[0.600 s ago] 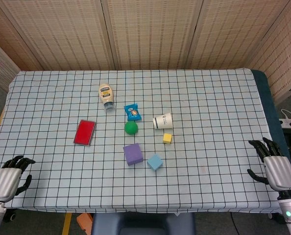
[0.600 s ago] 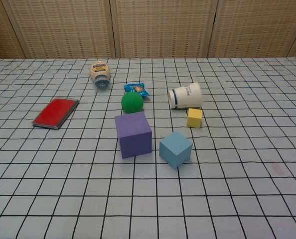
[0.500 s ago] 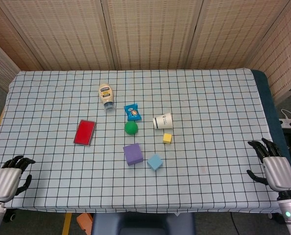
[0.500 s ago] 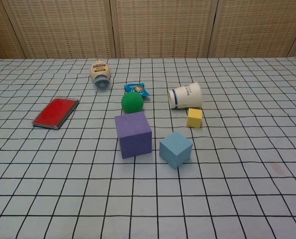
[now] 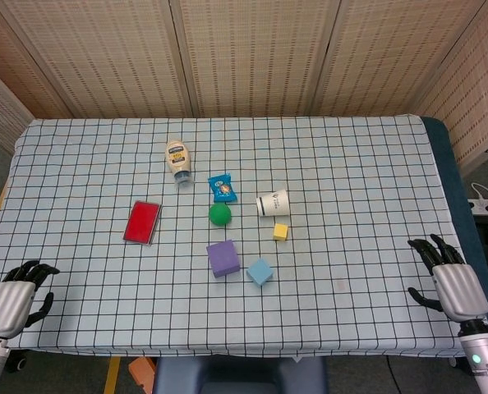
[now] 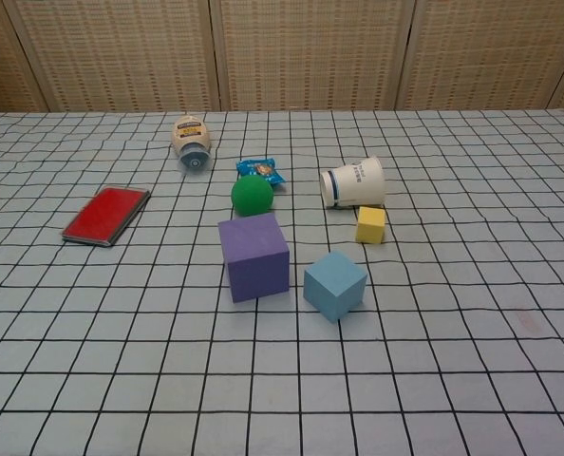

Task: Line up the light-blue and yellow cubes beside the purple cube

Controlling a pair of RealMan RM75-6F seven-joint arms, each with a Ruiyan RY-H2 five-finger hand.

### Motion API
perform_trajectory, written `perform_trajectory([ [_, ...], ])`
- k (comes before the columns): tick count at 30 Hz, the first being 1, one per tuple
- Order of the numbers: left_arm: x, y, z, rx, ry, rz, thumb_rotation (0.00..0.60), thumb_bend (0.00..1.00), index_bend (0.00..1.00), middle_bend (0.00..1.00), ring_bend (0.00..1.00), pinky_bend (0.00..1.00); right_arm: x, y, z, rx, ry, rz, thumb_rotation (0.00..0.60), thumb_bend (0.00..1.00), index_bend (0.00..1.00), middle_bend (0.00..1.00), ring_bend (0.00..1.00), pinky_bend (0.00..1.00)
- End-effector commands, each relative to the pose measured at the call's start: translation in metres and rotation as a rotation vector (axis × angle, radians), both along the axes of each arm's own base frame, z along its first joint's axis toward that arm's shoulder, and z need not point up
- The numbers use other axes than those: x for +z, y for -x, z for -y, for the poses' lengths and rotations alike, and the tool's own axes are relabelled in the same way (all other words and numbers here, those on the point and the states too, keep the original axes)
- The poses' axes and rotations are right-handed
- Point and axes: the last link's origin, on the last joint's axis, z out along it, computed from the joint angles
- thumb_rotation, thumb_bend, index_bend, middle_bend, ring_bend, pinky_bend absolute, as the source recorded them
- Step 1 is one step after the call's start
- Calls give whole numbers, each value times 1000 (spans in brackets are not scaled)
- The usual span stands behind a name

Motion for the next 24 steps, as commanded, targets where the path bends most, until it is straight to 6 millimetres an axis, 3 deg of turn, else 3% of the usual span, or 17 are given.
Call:
perform_trajectory([
  [1, 2, 0, 0, 11, 4, 19, 600, 488, 320, 277, 154, 248, -3, -6, 6, 29, 27, 12, 600, 125, 206, 246, 187, 383],
  [6, 3, -1, 1, 16, 5, 36, 600, 487, 322, 282, 156, 249, 0, -27, 25, 89, -13, 60, 600, 125, 260, 529, 557, 731],
  [9, 3, -1, 1, 23, 14, 40, 600, 488, 324, 283, 158, 250, -1, -38, 36, 105, -55, 44, 600, 125, 264, 613, 660, 829],
  [18, 6, -2, 3, 34, 19, 65, 600, 489, 333, 291, 167, 252, -35, -73, 68, 132, -251, 28, 600, 126, 230, 666, 713, 883],
  [24, 6, -1, 2, 47, 23, 80, 600, 489, 336, 300, 177, 254, -61, -94, 78, 169, -332, 71, 600, 114, 184, 685, 731, 896],
])
